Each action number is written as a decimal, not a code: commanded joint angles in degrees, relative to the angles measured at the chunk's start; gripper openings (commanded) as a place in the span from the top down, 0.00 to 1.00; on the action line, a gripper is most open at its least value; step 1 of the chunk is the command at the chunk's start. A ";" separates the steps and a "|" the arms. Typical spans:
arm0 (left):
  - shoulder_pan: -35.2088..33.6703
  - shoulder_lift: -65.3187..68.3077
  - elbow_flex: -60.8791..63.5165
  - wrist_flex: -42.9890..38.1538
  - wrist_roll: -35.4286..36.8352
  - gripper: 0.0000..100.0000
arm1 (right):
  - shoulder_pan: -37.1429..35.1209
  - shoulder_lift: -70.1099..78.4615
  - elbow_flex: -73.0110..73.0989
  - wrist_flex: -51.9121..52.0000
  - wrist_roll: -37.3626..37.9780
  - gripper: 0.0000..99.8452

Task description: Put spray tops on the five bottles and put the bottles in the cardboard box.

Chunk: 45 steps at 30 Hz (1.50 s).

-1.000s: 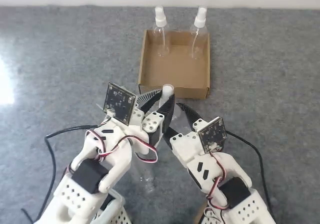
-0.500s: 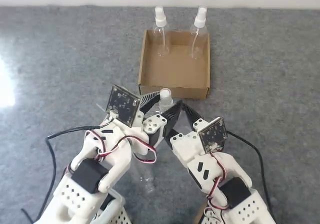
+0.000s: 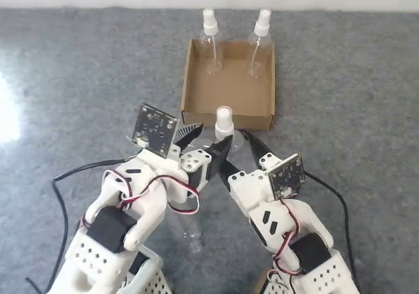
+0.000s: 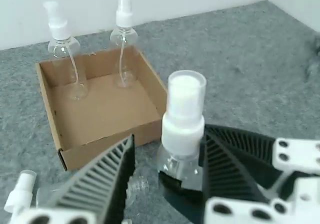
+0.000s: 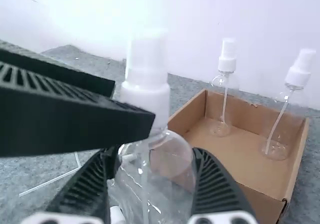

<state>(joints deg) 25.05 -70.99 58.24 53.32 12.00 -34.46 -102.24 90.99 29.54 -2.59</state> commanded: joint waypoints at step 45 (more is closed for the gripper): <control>-16.70 -12.22 -7.87 3.52 7.30 0.72 | 0.66 -1.36 -1.14 -1.63 -0.26 0.99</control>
<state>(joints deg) 8.53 -82.95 49.01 60.53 18.51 -34.37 -102.33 90.99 29.45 -2.59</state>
